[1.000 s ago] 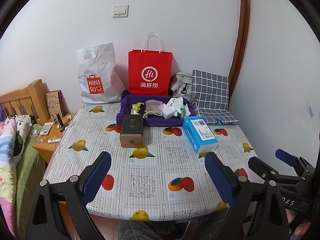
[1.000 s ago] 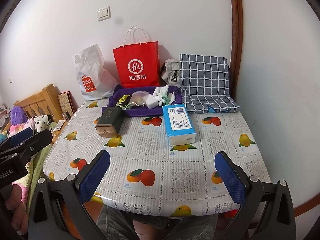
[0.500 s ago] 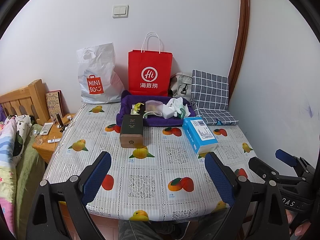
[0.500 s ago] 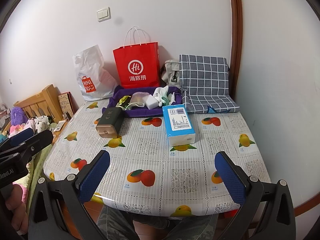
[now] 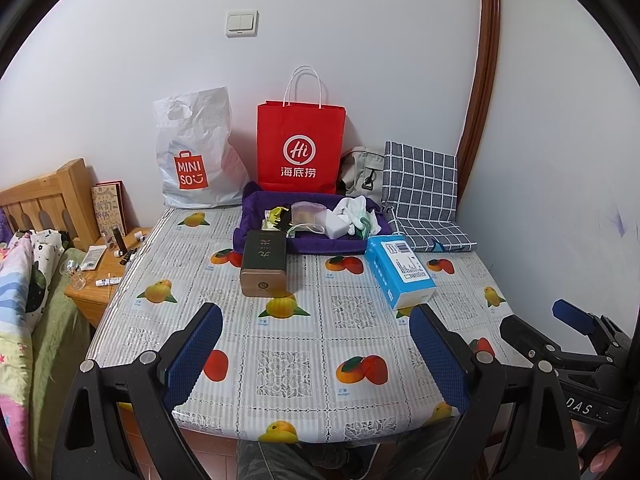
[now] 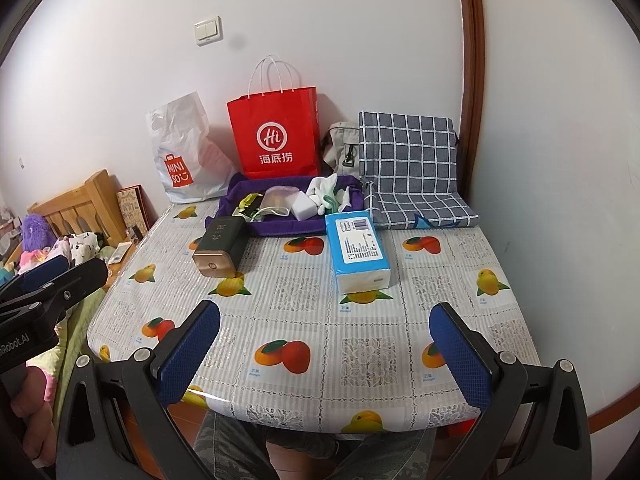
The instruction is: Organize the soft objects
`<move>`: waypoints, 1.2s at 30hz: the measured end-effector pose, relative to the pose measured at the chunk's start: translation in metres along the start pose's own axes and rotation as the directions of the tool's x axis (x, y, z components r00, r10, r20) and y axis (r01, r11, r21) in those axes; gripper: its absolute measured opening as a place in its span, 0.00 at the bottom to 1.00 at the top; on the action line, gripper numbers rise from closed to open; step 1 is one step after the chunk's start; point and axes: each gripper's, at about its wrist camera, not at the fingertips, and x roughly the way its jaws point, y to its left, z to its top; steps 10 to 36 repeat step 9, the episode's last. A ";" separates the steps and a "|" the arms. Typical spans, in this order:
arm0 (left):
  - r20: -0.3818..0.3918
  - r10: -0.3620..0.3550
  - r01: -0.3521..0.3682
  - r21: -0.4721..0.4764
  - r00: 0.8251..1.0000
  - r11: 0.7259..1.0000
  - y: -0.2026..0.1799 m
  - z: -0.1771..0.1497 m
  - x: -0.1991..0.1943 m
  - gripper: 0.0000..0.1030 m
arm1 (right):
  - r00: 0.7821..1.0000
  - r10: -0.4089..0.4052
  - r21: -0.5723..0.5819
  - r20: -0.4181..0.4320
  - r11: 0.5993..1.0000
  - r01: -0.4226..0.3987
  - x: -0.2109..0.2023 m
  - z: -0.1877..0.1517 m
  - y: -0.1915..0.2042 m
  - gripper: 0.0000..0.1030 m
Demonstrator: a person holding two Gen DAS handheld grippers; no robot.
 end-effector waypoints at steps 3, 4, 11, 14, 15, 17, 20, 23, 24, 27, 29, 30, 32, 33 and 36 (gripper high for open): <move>-0.001 0.000 0.000 -0.001 1.000 1.000 0.000 0.000 0.000 0.92 | 1.000 0.000 0.000 0.002 1.000 0.000 -0.001 0.001 0.000 1.00; -0.002 0.000 0.000 -0.001 1.000 1.000 0.001 0.000 0.000 0.92 | 1.000 0.000 0.000 0.002 1.000 0.000 -0.001 0.001 0.000 1.00; -0.001 0.005 -0.005 -0.012 1.000 1.000 0.000 0.001 -0.002 0.92 | 1.000 0.000 -0.001 0.007 1.000 0.000 -0.003 0.002 -0.001 1.00; -0.001 0.005 -0.005 -0.012 1.000 1.000 0.000 0.001 -0.002 0.92 | 1.000 0.000 -0.001 0.007 1.000 0.000 -0.003 0.002 -0.001 1.00; -0.001 0.005 -0.005 -0.012 1.000 1.000 0.000 0.001 -0.002 0.92 | 1.000 0.000 -0.001 0.007 1.000 0.000 -0.003 0.002 -0.001 1.00; -0.001 0.005 -0.005 -0.012 1.000 1.000 0.000 0.001 -0.002 0.92 | 1.000 0.000 -0.001 0.007 1.000 0.000 -0.003 0.002 -0.001 1.00; -0.001 0.005 -0.005 -0.012 1.000 1.000 0.000 0.001 -0.002 0.92 | 1.000 0.000 -0.001 0.007 1.000 0.000 -0.003 0.002 -0.001 1.00; -0.001 0.005 -0.005 -0.012 1.000 1.000 0.000 0.001 -0.002 0.92 | 1.000 0.000 -0.001 0.007 1.000 0.000 -0.003 0.002 -0.001 1.00; -0.001 0.005 -0.005 -0.012 1.000 1.000 0.000 0.001 -0.002 0.92 | 1.000 0.000 -0.001 0.007 1.000 0.000 -0.003 0.002 -0.001 1.00; -0.001 0.005 -0.005 -0.012 1.000 1.000 0.000 0.001 -0.002 0.92 | 1.000 0.000 -0.001 0.007 1.000 0.000 -0.003 0.002 -0.001 1.00; -0.001 0.005 -0.005 -0.012 1.000 1.000 0.000 0.001 -0.002 0.92 | 1.000 0.000 -0.001 0.007 1.000 0.000 -0.003 0.002 -0.001 1.00; -0.001 0.005 -0.005 -0.012 1.000 1.000 0.000 0.001 -0.002 0.92 | 1.000 0.000 -0.001 0.007 1.000 0.000 -0.003 0.002 -0.001 1.00; -0.001 0.005 -0.005 -0.012 1.000 1.000 0.000 0.001 -0.002 0.92 | 1.000 0.000 -0.001 0.007 1.000 0.000 -0.003 0.002 -0.001 1.00; -0.001 0.005 -0.005 -0.012 1.000 1.000 0.000 0.001 -0.002 0.92 | 1.000 0.000 -0.001 0.007 1.000 0.000 -0.003 0.002 -0.001 1.00; -0.001 0.005 -0.005 -0.012 1.000 1.000 0.000 0.001 -0.002 0.92 | 1.000 0.000 -0.001 0.007 1.000 0.000 -0.003 0.002 -0.001 1.00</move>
